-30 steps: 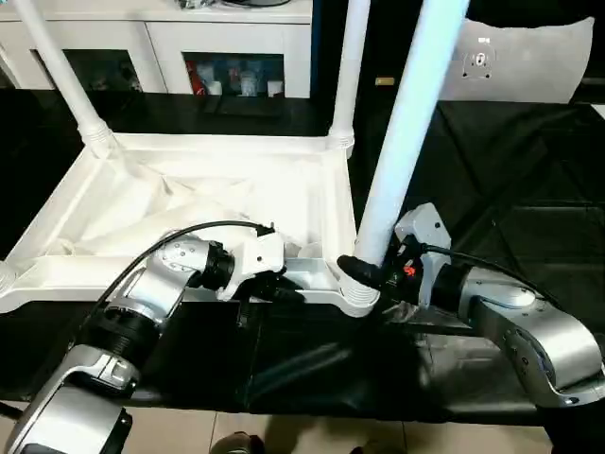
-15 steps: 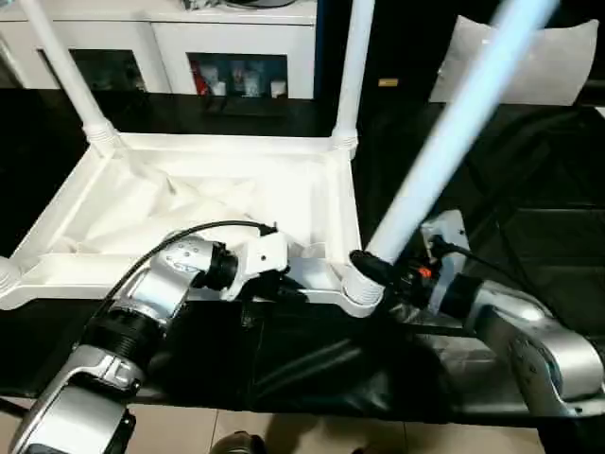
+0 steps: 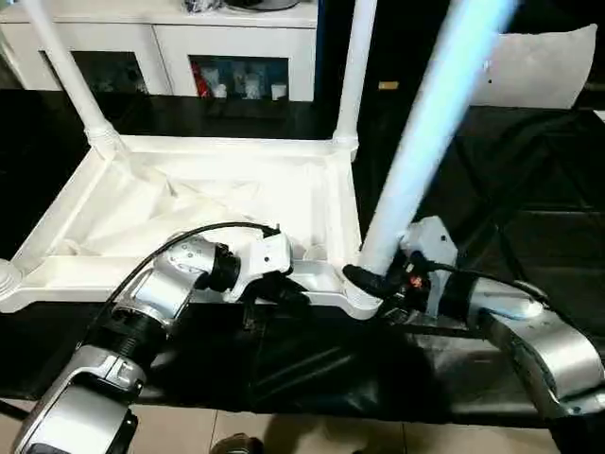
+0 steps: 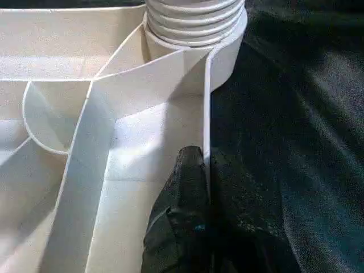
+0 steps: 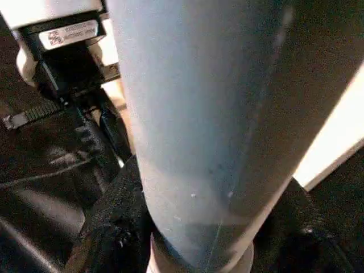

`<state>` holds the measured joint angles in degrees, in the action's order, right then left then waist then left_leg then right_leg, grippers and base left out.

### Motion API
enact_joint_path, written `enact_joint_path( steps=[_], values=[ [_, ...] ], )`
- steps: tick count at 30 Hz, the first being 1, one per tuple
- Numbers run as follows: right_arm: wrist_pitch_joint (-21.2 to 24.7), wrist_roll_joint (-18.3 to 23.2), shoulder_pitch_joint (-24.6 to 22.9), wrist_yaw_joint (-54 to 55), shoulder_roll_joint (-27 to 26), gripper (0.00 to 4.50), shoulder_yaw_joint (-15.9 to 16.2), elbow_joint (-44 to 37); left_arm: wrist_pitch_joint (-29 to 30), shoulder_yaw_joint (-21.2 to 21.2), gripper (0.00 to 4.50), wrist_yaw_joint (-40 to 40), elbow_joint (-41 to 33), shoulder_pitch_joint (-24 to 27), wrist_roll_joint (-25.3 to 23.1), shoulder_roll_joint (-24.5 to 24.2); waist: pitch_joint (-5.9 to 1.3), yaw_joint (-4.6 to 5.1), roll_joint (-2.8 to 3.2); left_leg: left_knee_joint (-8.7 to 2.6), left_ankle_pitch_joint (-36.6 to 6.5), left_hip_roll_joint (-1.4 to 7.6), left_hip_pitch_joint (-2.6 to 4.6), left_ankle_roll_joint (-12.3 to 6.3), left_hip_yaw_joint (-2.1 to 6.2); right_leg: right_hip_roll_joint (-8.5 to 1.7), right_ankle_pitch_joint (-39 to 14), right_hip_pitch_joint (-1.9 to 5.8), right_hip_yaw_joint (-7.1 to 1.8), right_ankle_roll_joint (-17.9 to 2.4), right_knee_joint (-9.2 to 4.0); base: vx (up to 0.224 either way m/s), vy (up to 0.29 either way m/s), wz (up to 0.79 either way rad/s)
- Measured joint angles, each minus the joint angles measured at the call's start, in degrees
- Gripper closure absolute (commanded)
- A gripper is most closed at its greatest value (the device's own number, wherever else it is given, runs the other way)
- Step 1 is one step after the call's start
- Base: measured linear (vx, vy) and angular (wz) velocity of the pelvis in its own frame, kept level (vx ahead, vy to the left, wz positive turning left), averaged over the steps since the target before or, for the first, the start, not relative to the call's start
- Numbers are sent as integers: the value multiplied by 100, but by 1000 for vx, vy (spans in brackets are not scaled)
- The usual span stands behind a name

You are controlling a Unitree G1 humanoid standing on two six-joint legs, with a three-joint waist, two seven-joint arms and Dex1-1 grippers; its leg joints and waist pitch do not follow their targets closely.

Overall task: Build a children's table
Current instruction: Pick table leg

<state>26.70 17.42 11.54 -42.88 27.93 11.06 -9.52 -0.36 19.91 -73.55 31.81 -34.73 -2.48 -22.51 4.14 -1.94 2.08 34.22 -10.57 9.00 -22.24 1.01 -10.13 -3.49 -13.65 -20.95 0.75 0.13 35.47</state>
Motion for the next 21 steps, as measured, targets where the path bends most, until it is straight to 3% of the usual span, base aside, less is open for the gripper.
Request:
enact_joint_path(
  steps=[6, 12, 16, 19, 21],
  values=[
    [-155, -2, 20, -117, 10, 261, 16, 75, -16, 25, 450, -136, 142, -151, -21, -7, 45, 7, 8, -34, 2, 0, 23, 5, -1, 1, 4, 11, 0, -6, -33, 0, 0, 0],
    [-370, -22, 230, -184, -18, 261, -2, 246, -266, 70, 450, -291, 806, -702, -47, 44, 224, -2, 92, -70, 4, -4, 29, 8, -10, -1, 7, -2, -4, -12, -50, 0, 0, 0],
    [-376, -29, 279, -191, -48, 261, -2, 242, -388, 84, 450, -330, 1026, -871, -78, 35, 308, -9, 124, -135, 8, -7, 80, 15, -17, -1, -9, -6, -4, 15, -79, 0, 0, 0],
    [-377, -44, 289, -182, -113, 261, -2, 243, -396, 84, 450, -341, 1011, -873, -71, -7, 330, -8, 128, -205, 22, -11, 104, 38, -18, 0, -9, 2, -2, 15, -126, 0, 0, 0],
    [-377, -111, 361, -17, -378, 261, -2, 314, -338, 55, 450, -363, 883, -843, -54, -157, 361, 2, 99, -265, 47, -11, 111, 76, -20, 4, -3, -9, 3, 5, -141, 0, 0, 0]
  ],
)
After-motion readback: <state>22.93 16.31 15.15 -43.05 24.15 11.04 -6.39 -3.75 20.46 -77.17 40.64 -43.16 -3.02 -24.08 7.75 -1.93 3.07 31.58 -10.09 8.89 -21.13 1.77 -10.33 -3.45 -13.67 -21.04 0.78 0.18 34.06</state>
